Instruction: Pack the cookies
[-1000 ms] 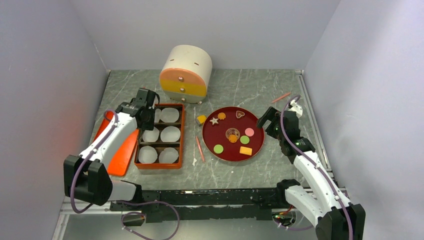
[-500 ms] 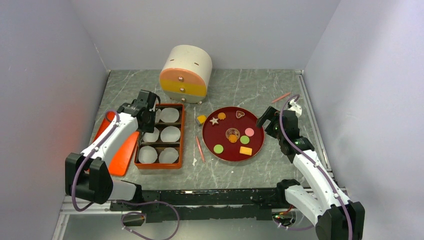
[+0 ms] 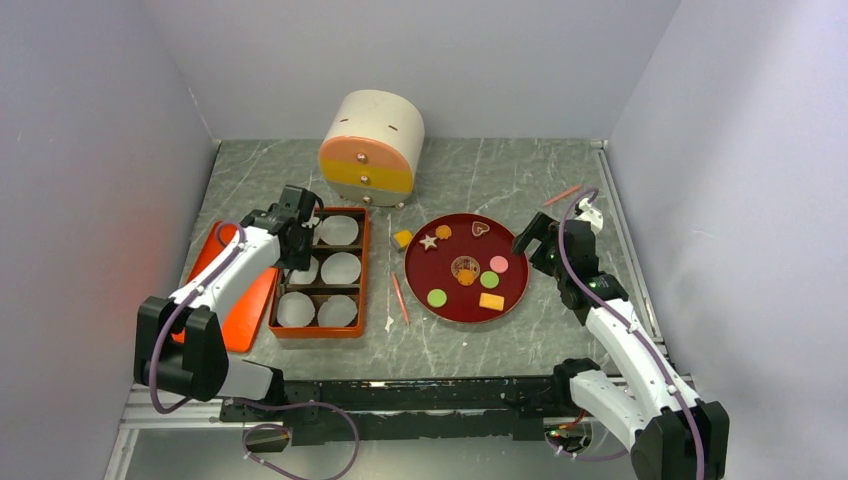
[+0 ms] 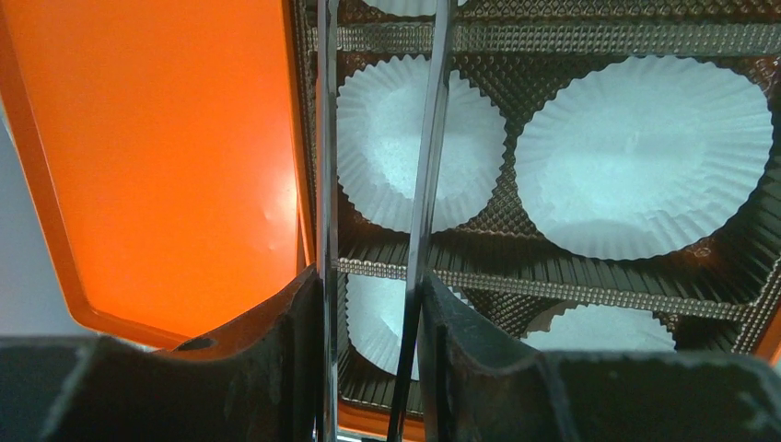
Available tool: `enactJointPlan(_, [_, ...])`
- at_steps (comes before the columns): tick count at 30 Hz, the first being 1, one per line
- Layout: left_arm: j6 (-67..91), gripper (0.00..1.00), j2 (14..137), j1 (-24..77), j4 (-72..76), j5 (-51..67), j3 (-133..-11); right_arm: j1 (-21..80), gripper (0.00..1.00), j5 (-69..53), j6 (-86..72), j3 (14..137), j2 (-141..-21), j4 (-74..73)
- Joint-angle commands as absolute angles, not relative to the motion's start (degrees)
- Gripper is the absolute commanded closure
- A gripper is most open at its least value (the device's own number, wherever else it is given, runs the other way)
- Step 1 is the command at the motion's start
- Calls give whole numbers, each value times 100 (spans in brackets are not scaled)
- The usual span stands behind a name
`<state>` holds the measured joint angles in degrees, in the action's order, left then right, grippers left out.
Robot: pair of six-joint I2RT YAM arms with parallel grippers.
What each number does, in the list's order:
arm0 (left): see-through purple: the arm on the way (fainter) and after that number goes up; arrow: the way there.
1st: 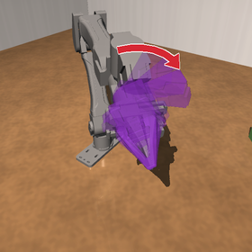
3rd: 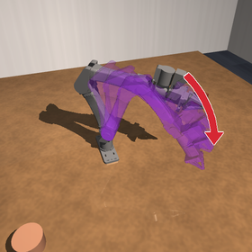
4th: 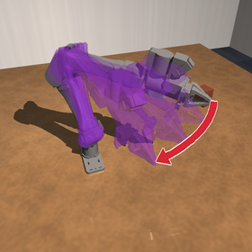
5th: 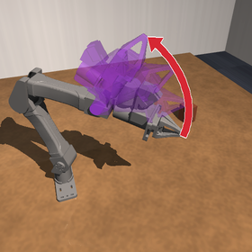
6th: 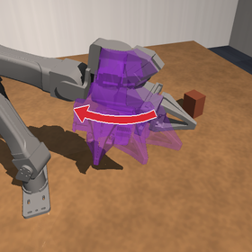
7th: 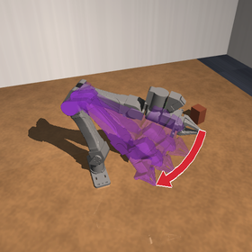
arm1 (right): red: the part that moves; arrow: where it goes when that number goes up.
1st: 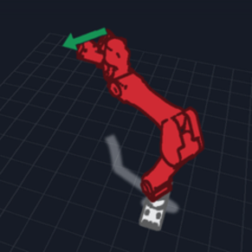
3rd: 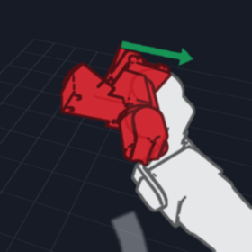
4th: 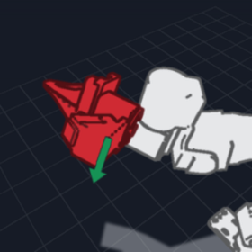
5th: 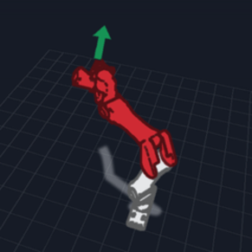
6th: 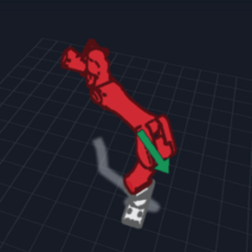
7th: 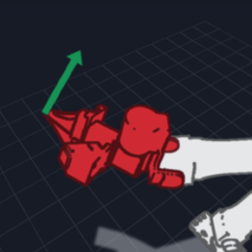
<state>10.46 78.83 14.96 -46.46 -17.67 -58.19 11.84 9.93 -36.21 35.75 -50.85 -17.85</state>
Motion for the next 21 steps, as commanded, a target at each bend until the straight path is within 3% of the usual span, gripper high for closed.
enactJointPlan(1, [1191,63,7959,1472,-4307,-1782,-5829,1191,0,958,-3605,3696,-5093,-1523])
enactJointPlan(10, [1195,48,7907,1471,-4336,-1778,-5855,1187,0,976,-3594,3709,-5047,-1600])
enactJointPlan(21, [1155,46,7565,1474,-4708,-1750,-6294,1191,0,1046,-3592,3835,-5003,-1730])
